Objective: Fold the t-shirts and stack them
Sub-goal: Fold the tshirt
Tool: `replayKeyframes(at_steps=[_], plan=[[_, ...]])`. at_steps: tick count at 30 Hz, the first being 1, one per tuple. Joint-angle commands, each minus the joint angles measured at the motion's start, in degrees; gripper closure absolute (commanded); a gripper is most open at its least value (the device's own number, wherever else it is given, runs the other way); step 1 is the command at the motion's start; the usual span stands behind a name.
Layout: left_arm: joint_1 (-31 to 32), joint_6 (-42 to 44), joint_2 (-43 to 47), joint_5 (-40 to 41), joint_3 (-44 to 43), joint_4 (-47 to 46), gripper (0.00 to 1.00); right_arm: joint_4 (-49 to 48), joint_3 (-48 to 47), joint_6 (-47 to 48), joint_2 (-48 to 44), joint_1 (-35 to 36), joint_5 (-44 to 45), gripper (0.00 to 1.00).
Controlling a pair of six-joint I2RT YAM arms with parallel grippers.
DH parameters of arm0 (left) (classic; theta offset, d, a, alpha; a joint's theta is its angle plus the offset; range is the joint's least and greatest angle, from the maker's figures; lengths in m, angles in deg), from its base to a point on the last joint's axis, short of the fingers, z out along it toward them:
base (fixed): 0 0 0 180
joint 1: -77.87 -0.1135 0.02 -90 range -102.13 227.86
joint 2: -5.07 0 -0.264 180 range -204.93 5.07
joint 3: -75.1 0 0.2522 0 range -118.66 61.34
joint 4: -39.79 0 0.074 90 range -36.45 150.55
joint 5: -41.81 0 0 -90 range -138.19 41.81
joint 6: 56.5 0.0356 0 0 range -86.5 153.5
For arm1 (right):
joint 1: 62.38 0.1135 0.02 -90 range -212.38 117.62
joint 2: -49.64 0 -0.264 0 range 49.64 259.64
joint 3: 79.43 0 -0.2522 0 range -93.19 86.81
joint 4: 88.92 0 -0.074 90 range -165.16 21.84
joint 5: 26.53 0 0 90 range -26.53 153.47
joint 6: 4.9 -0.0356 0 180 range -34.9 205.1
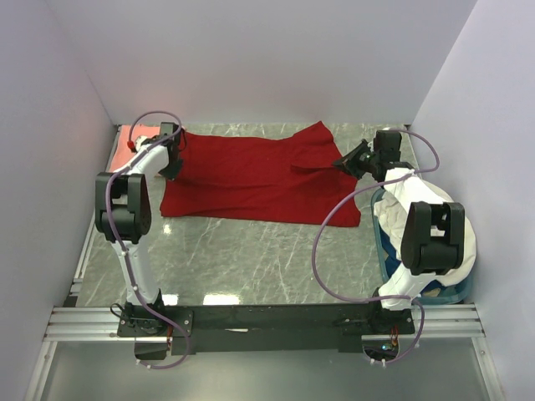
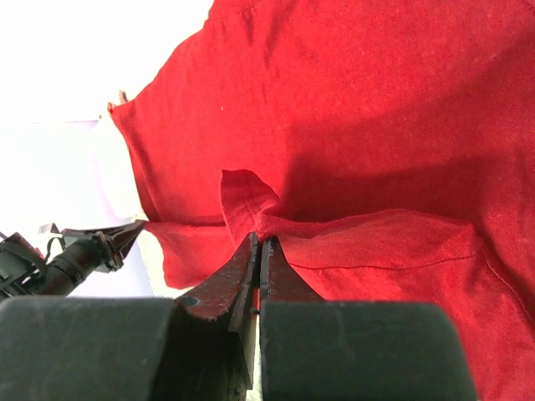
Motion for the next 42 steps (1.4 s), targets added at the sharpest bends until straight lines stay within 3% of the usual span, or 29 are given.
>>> replayKeyframes(at_steps=[1, 2, 3, 4, 6, 7, 12, 19, 24, 29, 37, 42], plan=[[-0.59, 2.65, 0.23, -1.7, -1.54, -3.63, 0.99, -2.31, -0.23, 0.58, 0.36, -0.55, -0.08, 1.0], [-0.76, 3.34, 0.4, -1.96, -1.01, -4.77, 0.99, -2.13, -0.58, 0.75, 0.45, -0.55, 0.18, 0.97], [-1.02, 3.79, 1.02, -2.66, -0.66, -5.56, 0.96, -1.69, -0.93, 1.28, 0.8, -0.55, 0.35, 0.87], [-1.2, 4.23, 1.54, -3.97, -0.13, -6.44, 0.85, -0.47, -1.28, 1.72, 1.07, -0.55, 0.53, 0.81], [-1.64, 5.11, 3.9, -4.95, 2.06, -9.08, 0.73, 1.29, -2.69, 2.94, 1.07, -0.46, 2.2, 0.65], [-1.73, 5.54, 5.05, -6.08, 3.03, -10.05, 0.65, 2.6, -2.86, 3.39, 0.81, -0.37, 2.64, 0.61], [-1.99, 3.71, 13.66, -5.83, 12.25, -12.34, 0.5, 6.04, 0.99, 5.15, -5.23, -0.02, 8.69, 0.56], [-2.08, -1.65, 27.46, -1.36, 31.65, -13.39, 0.49, 5.09, 16.7, 4.71, -16.67, 4.63, 13.89, 0.58], [-3.22, -1.13, 35.38, -1.43, 40.46, -16.11, 0.49, 3.32, 25.78, 3.39, -24.32, 7.1, 16.79, 0.59], [-5.6, 1.06, 36.88, -5.39, 45.39, -21.55, 0.5, 3.32, 30.44, 3.04, -27.23, 7.19, 19.78, 0.59], [-8.49, 3.61, 35.3, -13.38, 50.58, -33.86, 0.46, 2.62, 30.8, 3.04, -24.34, 7.01, 21.71, 0.57], [-9.46, 4.58, 33.9, -14.8, 51.37, -36.42, 0.46, 2.0, 30.45, 2.6, -22.14, 7.1, 22.59, 0.57]])
